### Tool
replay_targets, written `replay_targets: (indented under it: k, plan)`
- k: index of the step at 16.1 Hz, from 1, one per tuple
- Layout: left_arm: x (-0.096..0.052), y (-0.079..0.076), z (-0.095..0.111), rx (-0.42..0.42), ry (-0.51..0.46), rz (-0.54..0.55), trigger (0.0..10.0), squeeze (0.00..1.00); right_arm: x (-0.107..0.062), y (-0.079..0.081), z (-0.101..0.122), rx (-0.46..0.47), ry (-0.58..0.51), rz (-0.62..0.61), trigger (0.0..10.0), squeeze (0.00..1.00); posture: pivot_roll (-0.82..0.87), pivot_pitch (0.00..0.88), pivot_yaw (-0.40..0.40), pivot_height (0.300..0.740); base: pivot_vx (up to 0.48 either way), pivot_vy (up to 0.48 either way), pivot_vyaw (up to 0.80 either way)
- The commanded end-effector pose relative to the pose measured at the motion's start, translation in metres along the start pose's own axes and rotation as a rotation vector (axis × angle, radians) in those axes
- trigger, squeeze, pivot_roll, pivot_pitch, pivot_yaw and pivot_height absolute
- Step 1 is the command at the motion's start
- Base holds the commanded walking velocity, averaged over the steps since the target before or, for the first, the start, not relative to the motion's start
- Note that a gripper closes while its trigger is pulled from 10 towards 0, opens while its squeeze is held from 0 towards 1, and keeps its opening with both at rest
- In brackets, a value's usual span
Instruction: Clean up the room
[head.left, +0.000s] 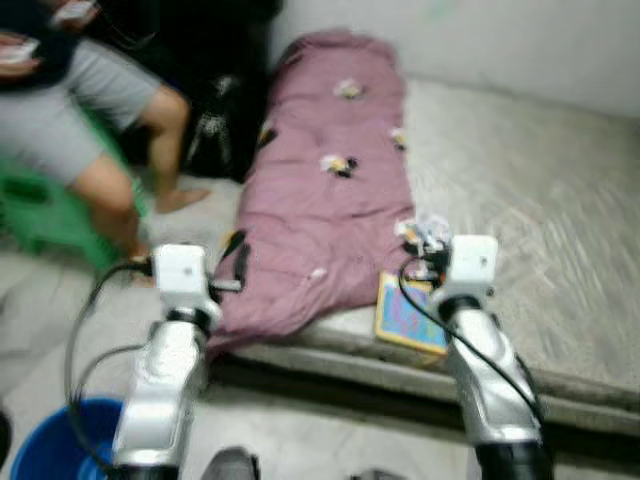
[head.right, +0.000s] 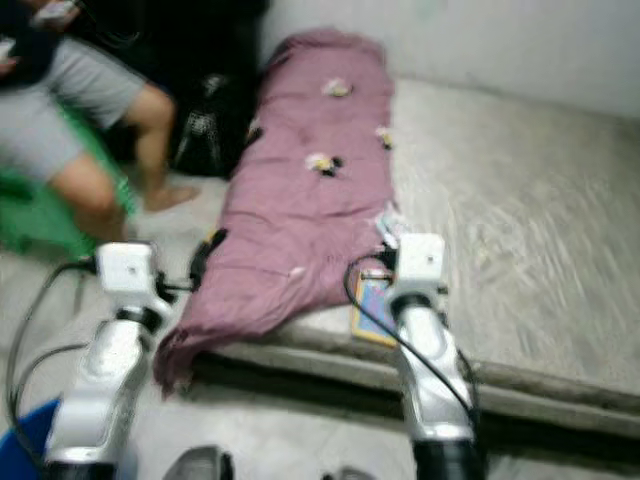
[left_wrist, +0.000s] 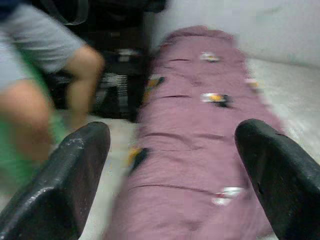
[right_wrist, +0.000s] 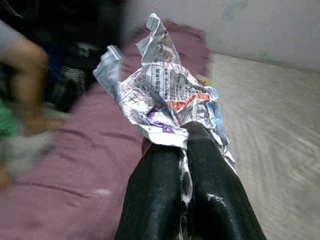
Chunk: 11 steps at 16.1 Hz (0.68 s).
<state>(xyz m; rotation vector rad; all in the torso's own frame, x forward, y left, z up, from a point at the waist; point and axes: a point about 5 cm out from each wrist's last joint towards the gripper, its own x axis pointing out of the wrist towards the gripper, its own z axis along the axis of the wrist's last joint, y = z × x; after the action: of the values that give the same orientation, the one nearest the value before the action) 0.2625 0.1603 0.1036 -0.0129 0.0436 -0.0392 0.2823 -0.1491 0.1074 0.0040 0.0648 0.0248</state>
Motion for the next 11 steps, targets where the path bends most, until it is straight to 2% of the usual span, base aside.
replay_targets:
  k: [1,11]
  plan:
    - [0.0008,-0.0048,0.0024,-0.010,-0.014,-0.004,10.0,0.00,-0.0004,-0.0070,0.0010,-0.012,-0.002,-0.017,10.0,0.00,-0.01,0.035,-0.081,0.740,0.000,0.000,0.80]
    - [0.0018,-0.0065,0.0028,0.005,-0.019,-0.010,10.0,0.00,-0.0003,-0.0059,0.0009,-0.009,0.000,-0.010,10.0,0.00,-0.01,0.034,-0.083,0.740,0.000,0.000,0.80]
